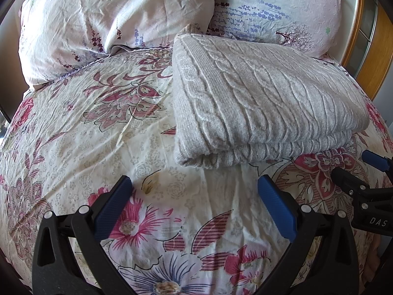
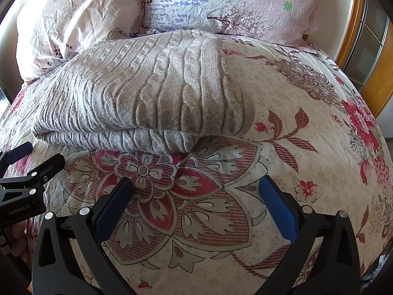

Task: Fold small clothes

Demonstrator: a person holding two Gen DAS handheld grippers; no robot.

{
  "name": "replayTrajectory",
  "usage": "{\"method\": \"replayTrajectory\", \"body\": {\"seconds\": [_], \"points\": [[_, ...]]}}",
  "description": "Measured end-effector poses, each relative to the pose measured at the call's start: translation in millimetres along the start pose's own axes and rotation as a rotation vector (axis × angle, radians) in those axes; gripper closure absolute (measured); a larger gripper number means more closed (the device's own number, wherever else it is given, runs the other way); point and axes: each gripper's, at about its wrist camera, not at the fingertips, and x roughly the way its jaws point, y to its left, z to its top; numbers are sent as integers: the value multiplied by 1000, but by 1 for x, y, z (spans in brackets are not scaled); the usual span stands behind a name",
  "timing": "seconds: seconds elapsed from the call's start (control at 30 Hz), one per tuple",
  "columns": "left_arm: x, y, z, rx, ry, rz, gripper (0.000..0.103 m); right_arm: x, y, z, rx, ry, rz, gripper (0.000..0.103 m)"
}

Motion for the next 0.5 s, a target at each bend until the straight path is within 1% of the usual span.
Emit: {"method": "replayTrajectory", "body": {"seconds": [0.5], "points": [[0, -1, 0, -3, 0, 2, 2, 0, 0, 0, 1, 0, 0, 1]]}}
